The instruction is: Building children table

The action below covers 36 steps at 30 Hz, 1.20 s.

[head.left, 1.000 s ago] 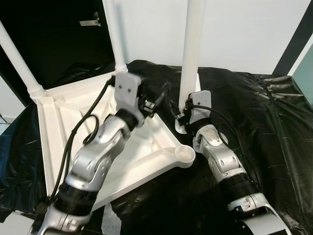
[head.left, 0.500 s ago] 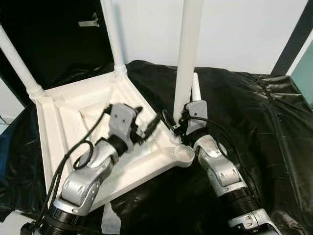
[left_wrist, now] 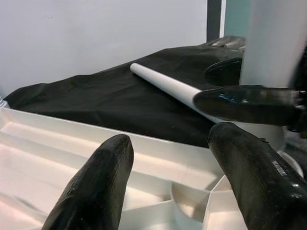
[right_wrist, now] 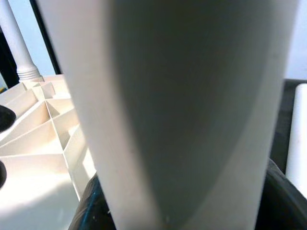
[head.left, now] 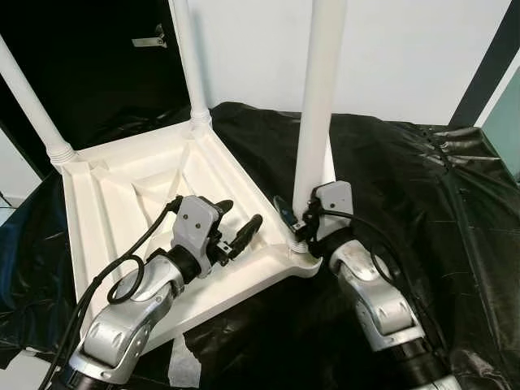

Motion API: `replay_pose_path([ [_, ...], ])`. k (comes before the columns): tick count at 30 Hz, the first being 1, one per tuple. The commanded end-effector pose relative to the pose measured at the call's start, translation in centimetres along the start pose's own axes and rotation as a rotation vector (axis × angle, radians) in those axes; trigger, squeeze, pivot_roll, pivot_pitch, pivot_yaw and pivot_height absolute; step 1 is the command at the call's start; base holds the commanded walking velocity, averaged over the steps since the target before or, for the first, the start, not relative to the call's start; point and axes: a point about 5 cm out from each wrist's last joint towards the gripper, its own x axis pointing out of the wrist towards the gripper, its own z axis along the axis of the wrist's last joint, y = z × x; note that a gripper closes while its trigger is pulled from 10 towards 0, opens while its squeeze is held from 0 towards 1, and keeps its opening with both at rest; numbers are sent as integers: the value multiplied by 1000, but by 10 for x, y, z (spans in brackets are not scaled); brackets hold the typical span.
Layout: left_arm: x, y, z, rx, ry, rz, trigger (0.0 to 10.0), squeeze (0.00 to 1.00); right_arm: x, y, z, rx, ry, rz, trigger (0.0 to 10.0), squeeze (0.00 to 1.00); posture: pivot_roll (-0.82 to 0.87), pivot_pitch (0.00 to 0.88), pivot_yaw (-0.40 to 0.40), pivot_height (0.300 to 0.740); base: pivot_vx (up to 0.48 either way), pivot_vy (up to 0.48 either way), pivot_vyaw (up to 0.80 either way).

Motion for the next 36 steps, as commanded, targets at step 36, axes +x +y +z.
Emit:
replay_pose_path([
  [36, -5, -18, -3, 60, 48, -241, 10000, 0, -12, -2, -9, 56, 66, -17, 10000, 0, 18, 0, 8, 740, 0, 0, 0],
])
